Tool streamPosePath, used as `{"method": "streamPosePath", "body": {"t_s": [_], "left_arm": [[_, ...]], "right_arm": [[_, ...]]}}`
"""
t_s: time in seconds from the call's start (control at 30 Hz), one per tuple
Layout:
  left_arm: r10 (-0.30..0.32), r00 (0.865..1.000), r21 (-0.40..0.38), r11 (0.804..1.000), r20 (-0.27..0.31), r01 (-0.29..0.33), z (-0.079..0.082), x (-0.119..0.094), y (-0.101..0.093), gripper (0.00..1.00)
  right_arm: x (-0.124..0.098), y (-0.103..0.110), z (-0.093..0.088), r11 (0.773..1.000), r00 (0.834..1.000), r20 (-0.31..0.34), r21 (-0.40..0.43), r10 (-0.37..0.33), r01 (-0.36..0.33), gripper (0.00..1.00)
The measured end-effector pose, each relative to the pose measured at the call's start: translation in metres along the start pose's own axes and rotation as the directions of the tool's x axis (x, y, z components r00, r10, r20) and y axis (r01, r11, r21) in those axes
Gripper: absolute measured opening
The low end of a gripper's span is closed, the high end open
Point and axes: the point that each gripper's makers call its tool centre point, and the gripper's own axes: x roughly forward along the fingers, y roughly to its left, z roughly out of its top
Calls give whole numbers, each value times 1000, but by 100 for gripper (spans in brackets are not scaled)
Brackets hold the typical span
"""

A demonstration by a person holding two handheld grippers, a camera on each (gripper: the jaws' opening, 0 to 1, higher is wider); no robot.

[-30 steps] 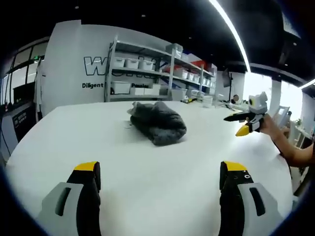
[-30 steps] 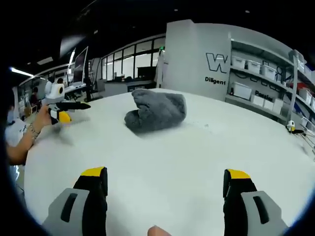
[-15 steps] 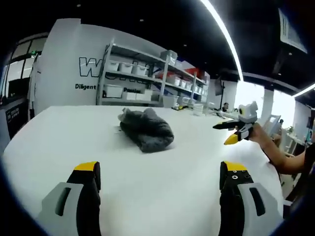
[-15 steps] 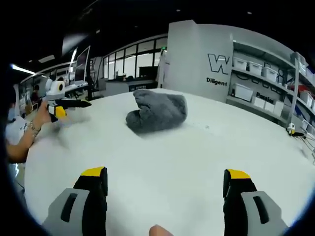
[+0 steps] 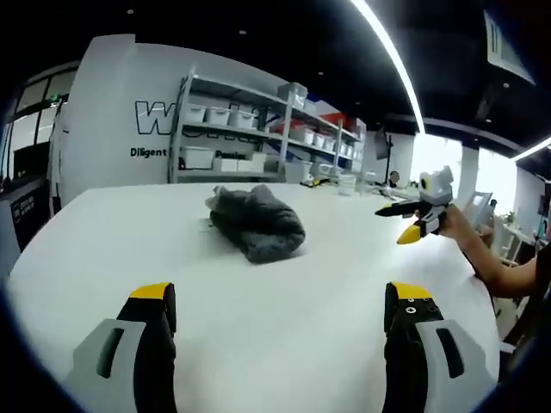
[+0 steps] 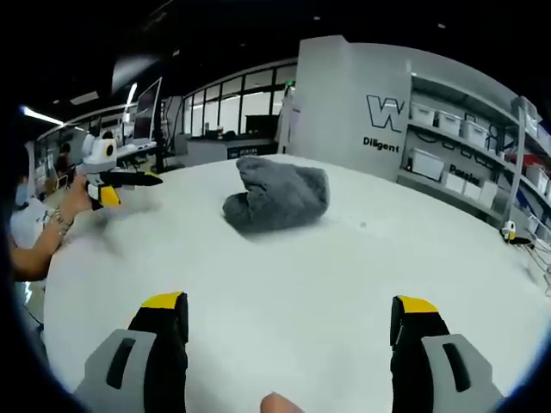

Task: Open the folded towel by lifting each exposed corner and separating the folded layers until the towel lies flat within the target outline without major curled edges

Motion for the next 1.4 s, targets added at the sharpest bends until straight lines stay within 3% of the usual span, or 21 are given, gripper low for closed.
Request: {"method": "streamPosePath", "body": {"t_s": [0.27, 0.53, 0.9, 1.07, 1.3, 1.4], "left_arm": [[6, 1000, 6, 1000, -3, -6, 0, 0, 1, 100], [6, 1000, 36, 999, -31, -5, -5, 3, -1, 100], [-14, 1000, 13, 1000, -27, 14, -6, 4, -4, 100], [-13, 1000, 23, 1000, -24, 14, -4, 3, -5, 100], [-19, 999, 14, 1000, -28, 20, -4, 1, -5, 100], [-20, 999, 16, 1000, -30, 21, -5, 1, -6, 99]], "right_arm": [[-6, 5, 8, 1000, 1000, 9, -28, -1, 1, 99], [-10, 10, 27, 998, 998, 62, -53, 17, -14, 99], [-11, 32, 71, 982, 994, 103, -189, 36, -16, 97], [-3, 42, 89, 974, 994, 94, -224, 53, -31, 94], [25, 57, 115, 955, 995, 74, -292, 69, -44, 88], [33, 67, 125, 957, 993, 78, -281, 93, -67, 85]]}}
